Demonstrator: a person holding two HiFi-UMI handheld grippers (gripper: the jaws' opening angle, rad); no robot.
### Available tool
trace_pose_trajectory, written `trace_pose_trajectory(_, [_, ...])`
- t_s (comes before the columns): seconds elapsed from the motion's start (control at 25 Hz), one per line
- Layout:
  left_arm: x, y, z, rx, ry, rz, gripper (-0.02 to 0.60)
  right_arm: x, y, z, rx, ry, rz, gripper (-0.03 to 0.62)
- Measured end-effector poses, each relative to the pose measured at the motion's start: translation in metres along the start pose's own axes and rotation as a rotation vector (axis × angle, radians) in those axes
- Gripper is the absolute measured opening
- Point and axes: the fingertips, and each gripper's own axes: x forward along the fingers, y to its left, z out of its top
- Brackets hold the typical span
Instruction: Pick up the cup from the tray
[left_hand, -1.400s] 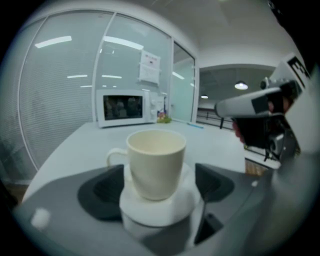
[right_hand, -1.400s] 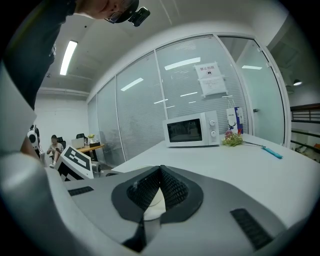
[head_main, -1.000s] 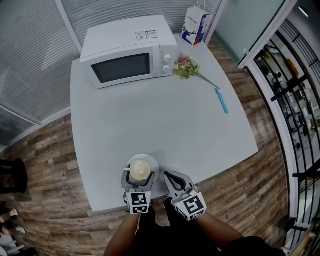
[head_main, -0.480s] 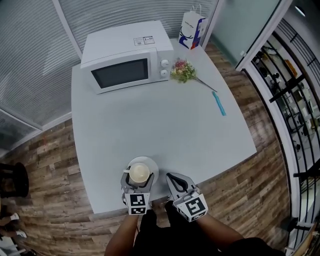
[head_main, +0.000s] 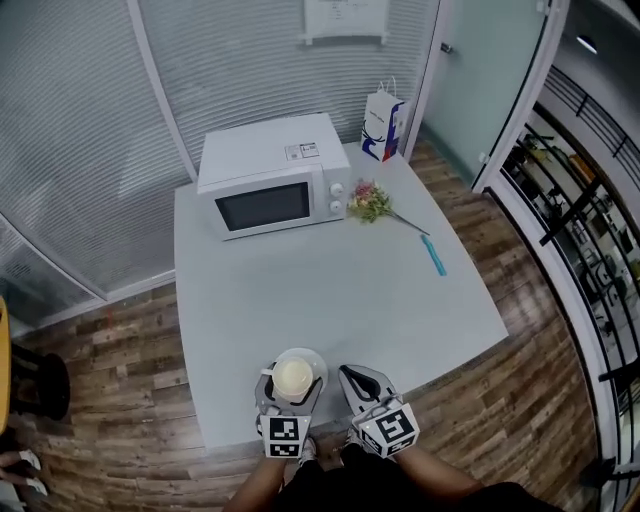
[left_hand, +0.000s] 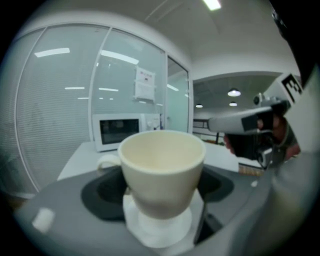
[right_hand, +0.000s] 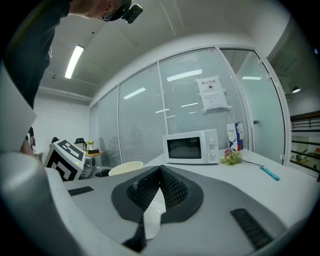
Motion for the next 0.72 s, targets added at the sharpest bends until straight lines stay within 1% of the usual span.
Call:
trace_pose_trajectory(0.28, [-0.024,0.012,0.041,0.018,-0.078,0.037,0.426,0.001,0.013,0.041,-0.046,-0.079,0.026,0.003])
trace_pose_trajectory(0.48, [-0.032,0.025,0.067,0.026,-0.135,0.068,0.426,0.008,0.01,0.072,-0.088,-0.15,0.031,0.003])
trace_pose_trajectory(0.72, [-0.043,0.019,0.082,0.048,-0.156,0.066,0.426,0.003,0.011,0.088,-0.117,-0.184,0.012,0.003])
